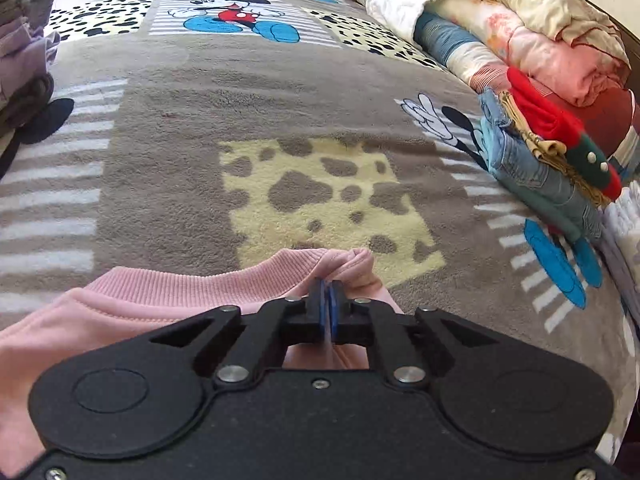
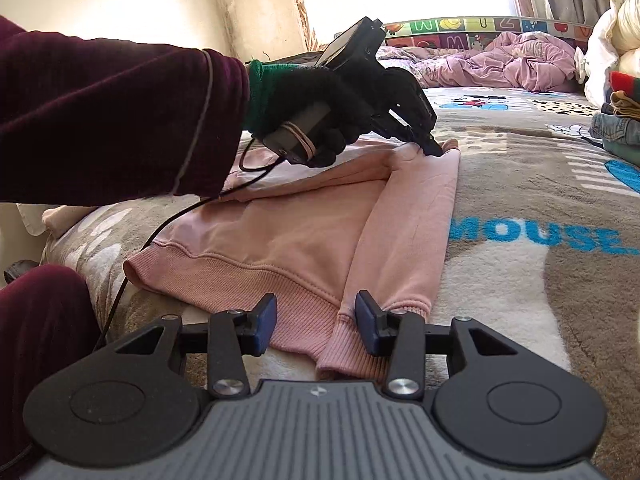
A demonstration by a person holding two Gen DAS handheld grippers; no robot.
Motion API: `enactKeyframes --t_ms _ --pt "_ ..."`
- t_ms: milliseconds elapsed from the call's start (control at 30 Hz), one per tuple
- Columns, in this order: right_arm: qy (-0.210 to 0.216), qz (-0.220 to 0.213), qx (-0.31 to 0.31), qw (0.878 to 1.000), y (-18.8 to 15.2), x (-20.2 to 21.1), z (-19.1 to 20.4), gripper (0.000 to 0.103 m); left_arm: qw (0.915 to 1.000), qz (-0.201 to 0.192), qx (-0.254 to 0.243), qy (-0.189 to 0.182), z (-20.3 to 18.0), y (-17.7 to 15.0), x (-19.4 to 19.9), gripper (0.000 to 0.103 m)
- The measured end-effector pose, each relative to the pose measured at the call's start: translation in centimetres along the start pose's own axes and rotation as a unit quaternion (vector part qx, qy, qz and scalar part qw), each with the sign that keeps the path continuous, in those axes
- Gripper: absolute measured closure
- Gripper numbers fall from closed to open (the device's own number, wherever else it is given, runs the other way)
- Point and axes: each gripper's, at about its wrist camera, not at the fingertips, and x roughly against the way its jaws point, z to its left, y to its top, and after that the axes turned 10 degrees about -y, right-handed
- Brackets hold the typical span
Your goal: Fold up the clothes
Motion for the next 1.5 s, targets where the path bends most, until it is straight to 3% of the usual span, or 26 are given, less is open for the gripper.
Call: enactKeyframes --t_ms 167,233,333,433,500,600,733,900,967,1000,1033,1233,1333,1500 --pt "0.002 -0.002 0.006 1.000 0.0 0.1 0.3 0.052 0.9988 -0.028 0.036 -0.017 0.6 0.0 0.3 0.098" --pt "0.001 -0.003 0.009 1.000 -0.1 0.2 0.4 0.050 0.9992 -0.024 0.028 -0.013 0.2 0.4 -0.7 0.098" --pt "0.004 -0.004 0.010 1.000 -0.1 0.2 0.3 0.050 0.9985 0.031 0.030 0.032 0.9 -0.2 -4.4 0.095" --pt "0.004 -0.004 0.017 1.000 -0.1 0.1 0.4 0.050 0.9969 0.006 0.073 0.027 1.7 0.0 -4.1 0.095" --pt "0.005 -0.003 0.019 1.000 -0.1 0.1 0.5 0.049 0.9965 -0.035 0.071 0.030 1.5 0.2 -1.9 0.095" --pt "0.006 -0.003 0.022 1.000 0.0 0.2 0.6 0.046 0.9939 -0.063 0.083 0.036 2.1 0.0 1.0 0.095" --pt "0.006 -0.004 0.020 1.000 -0.1 0.3 0.7 0.046 0.9942 -0.074 0.064 0.046 1.9 -0.3 3.1 0.095" --pt "0.004 -0.004 0.020 1.000 0.0 0.3 0.7 0.046 0.9986 -0.043 0.003 0.030 -0.1 -1.4 1.3 0.095" --pt "0.004 -0.004 0.021 1.000 -0.1 0.3 0.7 0.046 0.9963 0.000 -0.033 0.079 -0.4 -2.5 -1.2 0.095" --pt "0.005 -0.004 0.022 1.000 -0.1 0.3 0.6 0.046 0.9920 0.021 -0.056 0.111 -0.5 -3.2 -2.6 0.089" --pt "0.005 -0.004 0.024 1.000 -0.1 0.3 0.7 0.046 0.9896 0.018 -0.075 0.121 -0.8 -3.7 -3.0 0.089" --pt "-0.002 -0.002 0.047 0.999 -0.1 0.4 1.3 0.044 0.9879 -0.048 -0.053 0.138 -1.7 -4.1 3.3 0.088" --pt "-0.002 -0.015 0.054 0.998 0.0 1.5 1.6 0.043 0.9862 -0.075 -0.061 0.134 -3.8 -6.6 7.7 0.084" --pt "0.011 -0.037 0.073 0.997 -0.4 5.4 2.0 0.040 0.9922 -0.088 -0.003 0.088 -6.7 -12.7 12.7 0.077"
